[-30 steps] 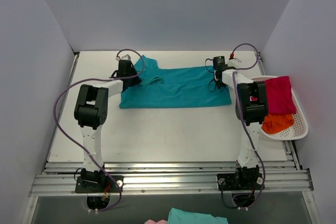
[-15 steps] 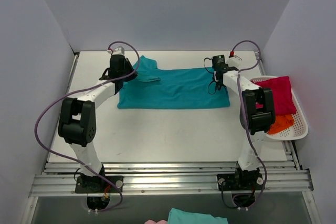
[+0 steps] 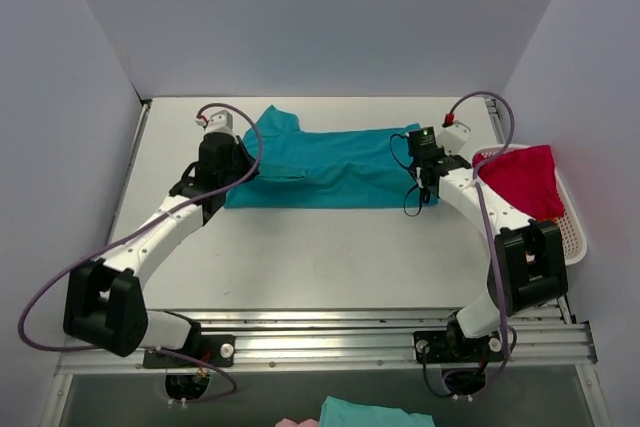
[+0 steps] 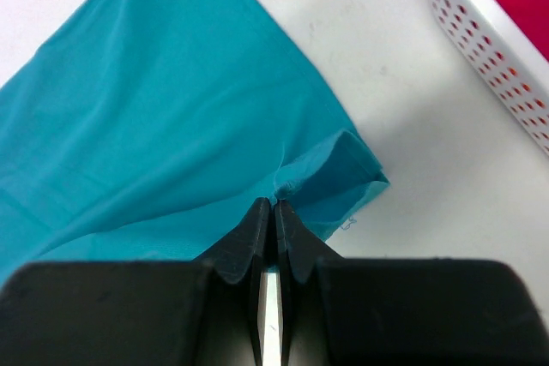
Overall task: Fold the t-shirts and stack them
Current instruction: Fold the tshirt
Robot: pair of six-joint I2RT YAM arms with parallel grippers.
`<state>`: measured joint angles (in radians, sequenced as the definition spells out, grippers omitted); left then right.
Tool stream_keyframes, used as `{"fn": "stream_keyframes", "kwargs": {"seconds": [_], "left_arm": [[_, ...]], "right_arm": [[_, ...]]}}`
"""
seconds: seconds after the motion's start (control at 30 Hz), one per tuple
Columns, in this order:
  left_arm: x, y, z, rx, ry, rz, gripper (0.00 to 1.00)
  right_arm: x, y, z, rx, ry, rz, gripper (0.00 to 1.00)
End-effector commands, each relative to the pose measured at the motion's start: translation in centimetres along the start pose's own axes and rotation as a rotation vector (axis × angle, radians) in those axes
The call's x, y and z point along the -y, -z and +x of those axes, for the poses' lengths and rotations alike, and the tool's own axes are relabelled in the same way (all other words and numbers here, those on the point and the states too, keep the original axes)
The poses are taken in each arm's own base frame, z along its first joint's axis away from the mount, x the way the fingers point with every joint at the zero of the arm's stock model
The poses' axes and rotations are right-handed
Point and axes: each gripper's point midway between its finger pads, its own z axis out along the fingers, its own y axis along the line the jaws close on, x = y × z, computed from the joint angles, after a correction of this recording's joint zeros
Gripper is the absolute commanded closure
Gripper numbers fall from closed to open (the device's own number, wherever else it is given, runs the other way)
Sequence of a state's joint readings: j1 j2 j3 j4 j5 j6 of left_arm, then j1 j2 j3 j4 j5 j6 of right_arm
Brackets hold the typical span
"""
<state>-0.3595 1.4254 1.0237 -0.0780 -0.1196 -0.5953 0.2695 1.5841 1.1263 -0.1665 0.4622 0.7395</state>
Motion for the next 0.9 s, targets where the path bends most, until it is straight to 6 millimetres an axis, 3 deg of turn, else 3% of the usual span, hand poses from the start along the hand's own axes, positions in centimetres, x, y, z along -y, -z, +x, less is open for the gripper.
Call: {"fn": "stream_keyframes", "kwargs": {"seconds": [0.0, 0.03, 0.1, 0.37, 0.6, 0.87], "left_arm": [[-0.2, 3.6, -0.7, 0.058, 0.012, -0.026, 0.98], [-0.8, 4.2, 0.8, 0.031, 0.005, -0.038, 0.98], [-0.7, 5.8, 0.9, 0.045, 0.017, -0.024, 0.98], [-3.1, 9.6, 5.4, 0.005, 0.033, -0.061, 0.98], [-3.4, 12.7, 6.6, -0.012, 0.069, -0.047, 0.98], [-3.0, 16.5, 8.0, -0.046, 0.118, -0.031, 0.98]], "right_arm": [[3.1, 1.5, 0.9, 0.018, -0.004, 0.05, 1.0], [3.4, 2.3, 0.6, 0.032, -0.014, 0.036, 1.0], [4.1, 2.9, 1.1, 0.031, -0.013, 0.031, 1.0], [7.2, 5.3, 3.5, 0.017, -0.014, 0.001, 1.0], [9.0, 6.9, 4.7, 0.008, -0.021, -0.028, 1.0], [9.0, 8.3, 7.0, -0.053, -0.029, -0.125, 1.0]]}}
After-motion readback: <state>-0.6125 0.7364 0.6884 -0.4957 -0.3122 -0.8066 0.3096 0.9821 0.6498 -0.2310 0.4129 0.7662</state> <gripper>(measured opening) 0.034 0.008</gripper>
